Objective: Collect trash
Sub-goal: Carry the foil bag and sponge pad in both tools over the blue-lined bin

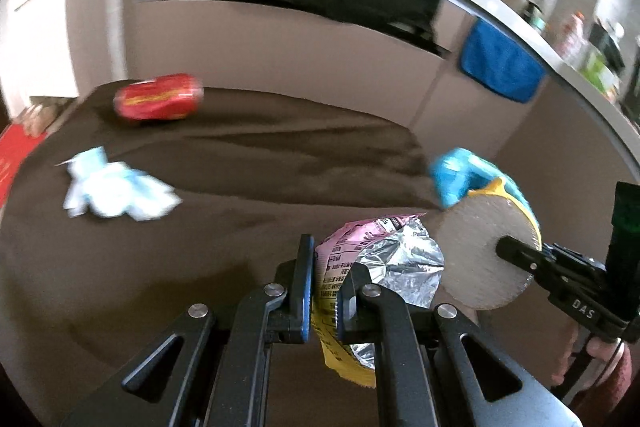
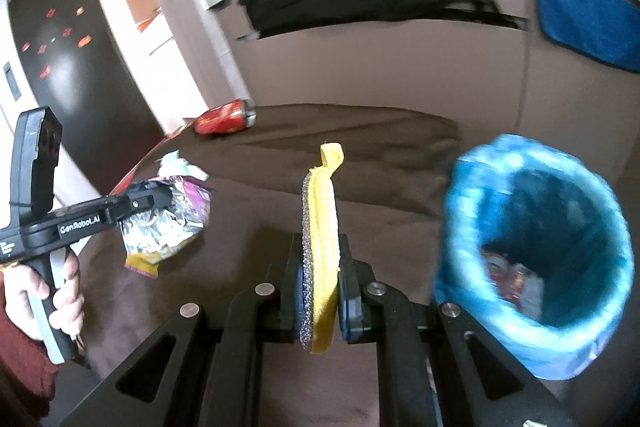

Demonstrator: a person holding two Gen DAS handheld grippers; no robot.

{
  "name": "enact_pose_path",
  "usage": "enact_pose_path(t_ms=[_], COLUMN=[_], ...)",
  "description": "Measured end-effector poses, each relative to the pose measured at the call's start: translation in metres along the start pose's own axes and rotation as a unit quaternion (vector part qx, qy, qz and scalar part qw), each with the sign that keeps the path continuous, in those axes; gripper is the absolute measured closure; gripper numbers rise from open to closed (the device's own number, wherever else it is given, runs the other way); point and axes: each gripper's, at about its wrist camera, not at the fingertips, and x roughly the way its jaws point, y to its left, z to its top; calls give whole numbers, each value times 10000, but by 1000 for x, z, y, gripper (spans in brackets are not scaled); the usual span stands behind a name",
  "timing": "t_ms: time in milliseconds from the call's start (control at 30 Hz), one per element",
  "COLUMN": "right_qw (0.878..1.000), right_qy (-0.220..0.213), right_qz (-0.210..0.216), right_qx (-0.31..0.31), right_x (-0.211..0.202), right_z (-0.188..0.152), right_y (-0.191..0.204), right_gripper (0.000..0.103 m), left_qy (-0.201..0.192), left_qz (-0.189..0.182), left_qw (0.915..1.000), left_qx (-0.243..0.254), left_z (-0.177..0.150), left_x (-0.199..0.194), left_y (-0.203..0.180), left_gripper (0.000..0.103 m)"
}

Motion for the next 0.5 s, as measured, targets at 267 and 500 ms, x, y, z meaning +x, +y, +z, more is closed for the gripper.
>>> enact_pose_path(t_ms=[267,500], right_qw=[9972,9917], right_qy=[-317,-434], right_qz=[-478,-974], right_qx=[477,715], right_x=[-48,-71], right_z=[-13,-17], right_y=[-72,-127], right_gripper=[90,90], left_qy=[342,467], left_qz=[-626,-1072], left_qw=[9960,9898], left_qx=[532,814], left_z=[9,24], left_x=[49,87], left_y=[-100,-166], left_gripper=[95,95])
